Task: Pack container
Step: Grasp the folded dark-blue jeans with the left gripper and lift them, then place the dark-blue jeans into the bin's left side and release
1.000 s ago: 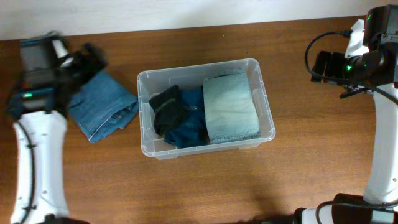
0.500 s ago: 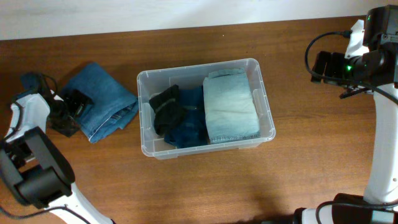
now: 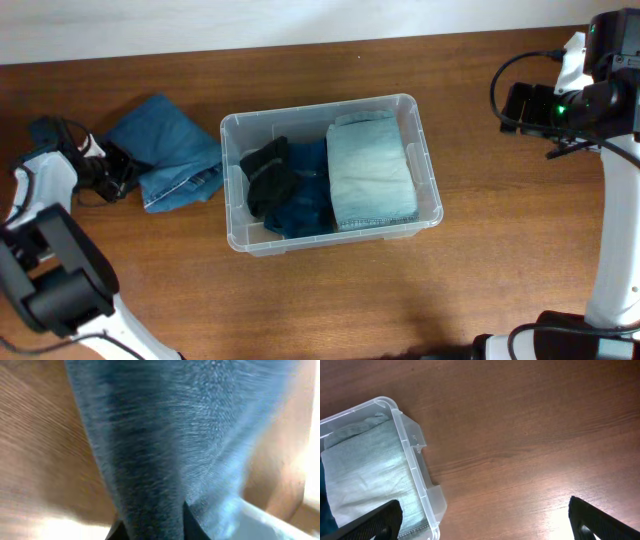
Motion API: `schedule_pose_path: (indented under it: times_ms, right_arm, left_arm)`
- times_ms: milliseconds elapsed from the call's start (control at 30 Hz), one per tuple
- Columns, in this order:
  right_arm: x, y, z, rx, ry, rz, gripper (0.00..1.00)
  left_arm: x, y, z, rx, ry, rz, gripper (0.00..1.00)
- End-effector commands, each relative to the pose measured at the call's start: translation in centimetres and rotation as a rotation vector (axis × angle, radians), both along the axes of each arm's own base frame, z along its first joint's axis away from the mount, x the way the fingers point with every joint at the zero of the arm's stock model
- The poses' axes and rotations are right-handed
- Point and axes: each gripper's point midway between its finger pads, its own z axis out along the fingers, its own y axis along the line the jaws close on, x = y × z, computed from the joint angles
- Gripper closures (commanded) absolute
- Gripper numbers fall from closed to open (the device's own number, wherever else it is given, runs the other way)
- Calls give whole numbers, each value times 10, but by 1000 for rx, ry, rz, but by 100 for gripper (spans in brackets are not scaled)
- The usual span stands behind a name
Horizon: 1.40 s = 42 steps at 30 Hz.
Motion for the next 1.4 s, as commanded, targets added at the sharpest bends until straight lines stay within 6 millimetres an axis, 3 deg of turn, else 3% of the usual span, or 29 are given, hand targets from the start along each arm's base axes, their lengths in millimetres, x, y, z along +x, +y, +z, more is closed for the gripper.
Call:
schedule_pose_path:
  times_ms: [0, 33, 67, 200, 267, 333, 400, 533, 733, 867, 1067, 1100, 1133, 1167, 1200, 1267, 1367]
  right_arm:
    - [-1, 1, 9, 0, -28, 3, 2]
    - [-1, 1, 9, 0, -28, 3, 2]
    - [-1, 1, 9, 0, -28, 3, 1]
    - [-1, 1, 9, 0, -28, 3, 1]
    - [-1, 1, 9, 0, -28, 3, 1]
    - [-1, 1, 9, -2, -28, 6, 2]
    - [-1, 1, 9, -2, -28, 6, 1]
    - [-2, 1, 9, -1, -25, 6, 2]
    - [-2, 1, 8, -1, -23, 6, 1]
    - [-2, 1, 8, -1, -23, 6, 1]
    - [-2, 1, 8, -1, -24, 6, 1]
    - [-2, 1, 8, -1, -24, 6, 1]
    - [-2, 1, 8, -1, -24, 6, 1]
    - [-2, 1, 8, -1, -24, 6, 1]
    - [-2, 1, 8, -1, -24, 6, 2]
    - [-2, 1, 8, -1, -24, 6, 1]
    - [-2, 1, 8, -1, -24, 6, 1]
  left_arm:
    - [8, -16, 130, 152, -358, -162, 99]
    - [1, -27, 180, 230, -483, -213, 99]
    - [-4, -35, 203, 258, -539, -229, 100]
    - [-27, -76, 265, 307, -692, -299, 100]
    - [-46, -135, 291, 285, -773, -423, 100]
    - [-55, -169, 288, 255, -763, -503, 99]
    - [-61, -197, 272, 246, -703, -558, 99]
    - [-78, -261, 218, 183, -534, -734, 99]
    - [-85, -306, 166, 120, -371, -829, 99]
    - [-84, -297, 128, 178, -213, -783, 99]
    - [-87, -246, 103, 441, -63, -712, 98]
    - [-87, -236, 102, 494, -44, -698, 88]
    - [-87, -226, 101, 544, -27, -686, 49]
    - [-89, -217, 100, 592, -6, -676, 28]
    - [-89, -214, 99, 608, -1, -677, 18]
    - [-83, -210, 104, 650, -26, -697, 8]
    - [-66, -200, 126, 745, -82, -666, 5]
